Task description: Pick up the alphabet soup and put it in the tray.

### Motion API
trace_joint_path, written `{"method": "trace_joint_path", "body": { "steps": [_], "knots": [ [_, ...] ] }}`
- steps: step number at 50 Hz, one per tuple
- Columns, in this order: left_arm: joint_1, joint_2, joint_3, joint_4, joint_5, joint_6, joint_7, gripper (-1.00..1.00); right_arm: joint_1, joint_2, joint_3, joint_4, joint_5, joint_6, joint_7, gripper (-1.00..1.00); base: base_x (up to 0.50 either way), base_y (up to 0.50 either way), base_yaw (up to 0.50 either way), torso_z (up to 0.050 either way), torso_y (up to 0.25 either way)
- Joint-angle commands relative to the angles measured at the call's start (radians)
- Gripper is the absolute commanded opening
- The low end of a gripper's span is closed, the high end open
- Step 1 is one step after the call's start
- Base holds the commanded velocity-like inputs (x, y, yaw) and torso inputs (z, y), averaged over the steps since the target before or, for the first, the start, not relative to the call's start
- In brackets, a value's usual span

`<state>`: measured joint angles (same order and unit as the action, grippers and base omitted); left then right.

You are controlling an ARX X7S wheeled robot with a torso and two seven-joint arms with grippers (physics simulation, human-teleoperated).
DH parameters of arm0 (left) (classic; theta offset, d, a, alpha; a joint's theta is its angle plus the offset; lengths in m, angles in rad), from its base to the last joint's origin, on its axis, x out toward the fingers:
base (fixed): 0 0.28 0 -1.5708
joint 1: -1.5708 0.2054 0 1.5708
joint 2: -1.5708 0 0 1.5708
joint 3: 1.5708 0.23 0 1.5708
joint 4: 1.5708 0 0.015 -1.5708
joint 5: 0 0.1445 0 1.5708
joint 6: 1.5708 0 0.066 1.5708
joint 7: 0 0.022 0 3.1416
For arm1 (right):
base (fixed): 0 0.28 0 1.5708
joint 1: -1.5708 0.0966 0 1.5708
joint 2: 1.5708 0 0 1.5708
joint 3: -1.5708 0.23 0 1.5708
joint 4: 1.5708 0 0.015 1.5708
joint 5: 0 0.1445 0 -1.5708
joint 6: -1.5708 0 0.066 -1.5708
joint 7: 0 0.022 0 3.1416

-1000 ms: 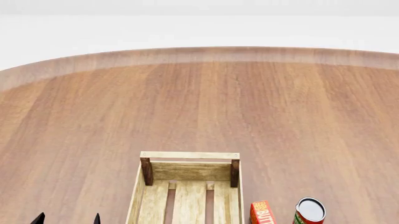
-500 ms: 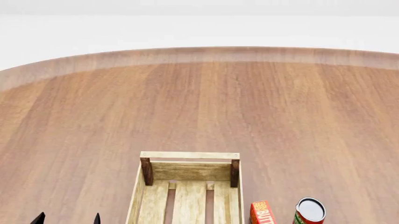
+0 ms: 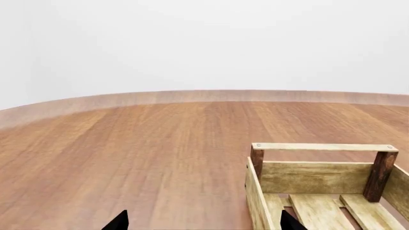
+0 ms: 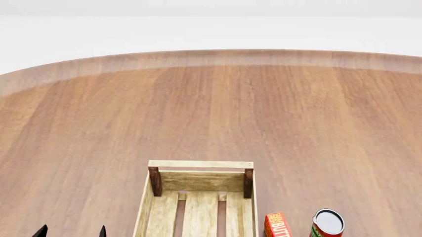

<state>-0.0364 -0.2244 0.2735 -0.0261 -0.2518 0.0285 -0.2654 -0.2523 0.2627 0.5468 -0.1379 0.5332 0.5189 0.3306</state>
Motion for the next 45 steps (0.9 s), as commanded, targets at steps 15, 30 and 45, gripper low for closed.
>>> {"method": "trace_joint_path", "body": {
  "steps": [15, 30, 45],
  "knots": [
    [-0.002, -0.007, 0.010, 0.001, -0.007, 0.002, -0.008, 1.00, 0.037, 0.016, -0.024, 0.090, -0.025, -0.027, -0.009, 1.00, 0.00, 0.00, 0.00, 0.000, 0.000],
    [-0.005, -0.010, 0.015, -0.005, -0.013, 0.004, -0.012, 1.00, 0.061, 0.016, -0.046, 0.134, -0.036, -0.041, -0.015, 1.00, 0.00, 0.00, 0.00, 0.000, 0.000],
    [-0.004, -0.015, 0.020, 0.000, -0.019, 0.002, -0.017, 1.00, 0.039, 0.022, -0.029, 0.083, -0.018, -0.024, -0.001, -1.00, 0.00, 0.00, 0.00, 0.000, 0.000]
  ]
}}
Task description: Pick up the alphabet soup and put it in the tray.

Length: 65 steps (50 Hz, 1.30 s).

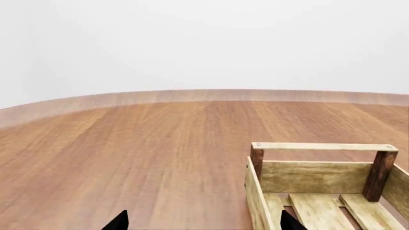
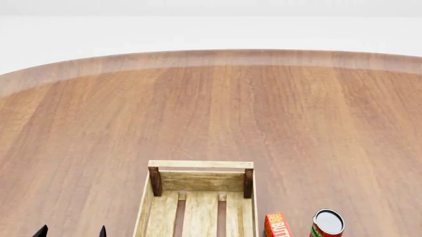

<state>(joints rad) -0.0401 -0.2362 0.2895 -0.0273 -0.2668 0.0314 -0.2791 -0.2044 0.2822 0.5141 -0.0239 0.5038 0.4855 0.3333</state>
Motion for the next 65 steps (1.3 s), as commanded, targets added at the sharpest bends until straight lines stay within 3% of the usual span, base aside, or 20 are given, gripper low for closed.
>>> {"method": "trace_joint_path", "body": {
  "steps": [1, 43, 65],
  "knots": [
    [0.000, -0.003, 0.004, 0.002, -0.003, -0.001, -0.004, 1.00, -0.011, 0.003, 0.003, -0.037, 0.011, 0.011, -0.002, -1.00, 0.00, 0.00, 0.00, 0.000, 0.000],
    [-0.004, -0.015, 0.019, 0.001, -0.018, 0.005, -0.017, 1.00, -0.010, 0.079, -0.034, -0.591, 0.199, 0.287, 0.110, -1.00, 0.00, 0.00, 0.00, 0.000, 0.000],
    [-0.003, -0.021, 0.027, 0.008, -0.025, 0.008, -0.023, 1.00, 0.127, 0.120, -0.188, -0.700, 0.237, 0.376, 0.138, -1.00, 0.00, 0.00, 0.00, 0.000, 0.000]
  ]
}}
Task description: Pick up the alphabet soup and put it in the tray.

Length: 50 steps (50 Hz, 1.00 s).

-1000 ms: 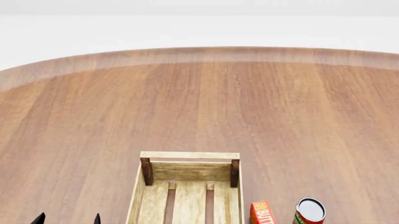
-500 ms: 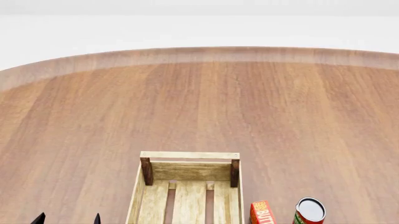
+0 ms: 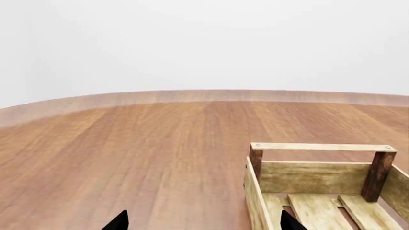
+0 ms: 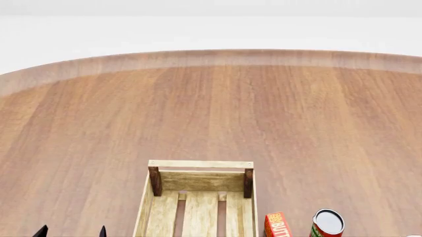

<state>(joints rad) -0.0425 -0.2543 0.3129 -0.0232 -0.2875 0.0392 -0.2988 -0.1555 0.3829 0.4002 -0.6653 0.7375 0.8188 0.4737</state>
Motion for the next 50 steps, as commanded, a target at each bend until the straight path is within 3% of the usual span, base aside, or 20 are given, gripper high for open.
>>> {"method": "trace_joint_path", "body": {
  "steps": [1, 30, 50],
  "knots": [
    [0.000, -0.004, 0.004, 0.005, -0.004, -0.001, -0.004, 1.00, 0.084, 0.020, -0.083, -0.060, 0.000, 0.044, -0.002, -1.00, 0.00, 0.00, 0.00, 0.000, 0.000],
    [-0.001, -0.010, 0.013, 0.003, -0.014, 0.003, -0.012, 1.00, 0.267, 0.003, -0.210, -0.034, 0.080, 0.122, 0.001, -1.00, 0.00, 0.00, 0.00, 0.000, 0.001],
    [-0.004, -0.014, 0.019, 0.002, -0.019, 0.006, -0.016, 1.00, 0.380, -0.003, -0.391, 0.070, 0.024, 0.111, -0.077, -1.00, 0.00, 0.00, 0.00, 0.000, 0.001]
  ]
}}
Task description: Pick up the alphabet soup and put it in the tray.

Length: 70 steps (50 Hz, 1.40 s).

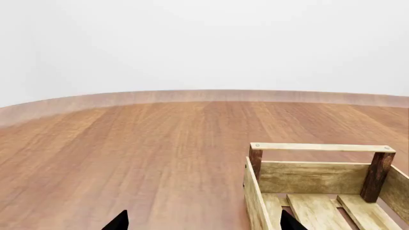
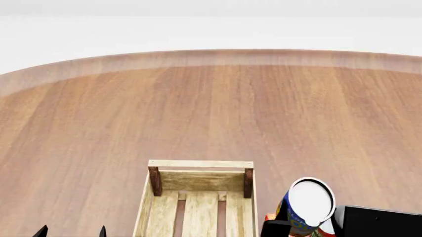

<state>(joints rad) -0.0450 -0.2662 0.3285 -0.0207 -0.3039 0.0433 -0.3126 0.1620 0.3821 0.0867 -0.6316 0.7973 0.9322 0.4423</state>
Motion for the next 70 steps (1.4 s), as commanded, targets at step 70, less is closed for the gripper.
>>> {"method": "trace_joint_path", "body": {
  "steps": [70],
  "knots": [
    [-0.001, -0.019, 0.022, 0.009, -0.022, 0.006, -0.019, 1.00, 0.254, -0.136, -0.419, 0.541, -0.258, -0.259, -0.243, -1.00, 0.00, 0.00, 0.00, 0.000, 0.001]
  ]
}}
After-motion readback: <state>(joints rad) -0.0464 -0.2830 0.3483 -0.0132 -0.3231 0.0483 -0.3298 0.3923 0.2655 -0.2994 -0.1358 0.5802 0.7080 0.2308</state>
